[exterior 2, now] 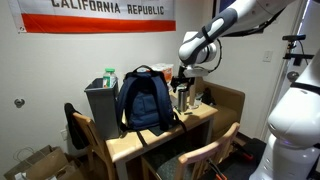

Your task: Place the flask in the backpack

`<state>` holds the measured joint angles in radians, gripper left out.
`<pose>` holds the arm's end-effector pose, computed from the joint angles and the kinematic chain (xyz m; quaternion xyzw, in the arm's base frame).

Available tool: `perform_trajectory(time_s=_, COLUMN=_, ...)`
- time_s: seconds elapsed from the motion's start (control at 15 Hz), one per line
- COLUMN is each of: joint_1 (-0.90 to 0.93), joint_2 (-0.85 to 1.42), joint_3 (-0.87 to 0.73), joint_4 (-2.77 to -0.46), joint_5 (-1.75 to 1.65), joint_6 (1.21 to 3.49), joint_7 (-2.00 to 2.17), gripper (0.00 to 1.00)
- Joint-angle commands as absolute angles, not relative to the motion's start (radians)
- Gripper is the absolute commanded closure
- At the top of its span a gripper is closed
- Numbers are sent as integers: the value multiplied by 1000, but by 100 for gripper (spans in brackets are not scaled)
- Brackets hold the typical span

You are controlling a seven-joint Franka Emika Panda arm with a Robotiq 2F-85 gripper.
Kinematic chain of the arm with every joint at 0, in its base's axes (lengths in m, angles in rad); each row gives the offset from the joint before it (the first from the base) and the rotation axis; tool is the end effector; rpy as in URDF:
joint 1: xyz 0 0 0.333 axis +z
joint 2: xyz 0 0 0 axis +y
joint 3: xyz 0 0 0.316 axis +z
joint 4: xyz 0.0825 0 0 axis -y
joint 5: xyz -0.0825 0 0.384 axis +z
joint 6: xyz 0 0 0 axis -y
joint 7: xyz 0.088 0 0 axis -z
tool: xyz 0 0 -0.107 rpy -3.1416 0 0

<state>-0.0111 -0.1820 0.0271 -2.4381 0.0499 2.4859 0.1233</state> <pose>0.4835 0.0076 0.3954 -0.9908 0.0711 -0.1133 0.0229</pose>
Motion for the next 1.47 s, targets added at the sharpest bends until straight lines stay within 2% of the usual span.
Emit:
perform_trajectory(time_s=0.0, joint_1=-40, joint_2=-11, joint_3=8, joint_4=-2306, joint_5=-5, joint_6=2557, joint_7=147, gripper=0)
perform_trajectory(time_s=0.73, joint_1=-43, joint_2=425, joint_3=-60, joint_4=-1857, joint_5=-10, joint_6=2621, joint_7=102, gripper=0)
perform_trajectory(time_s=1.13, joint_1=-50, joint_2=532, joint_3=-85, joint_4=-1728, joint_5=-14, joint_6=2615, joint_7=81, gripper=0)
perform_trajectory(time_s=1.4, joint_1=-42, joint_2=506, joint_3=-106, joint_4=-1727, joint_5=-28, joint_6=2581, joint_7=98, gripper=0)
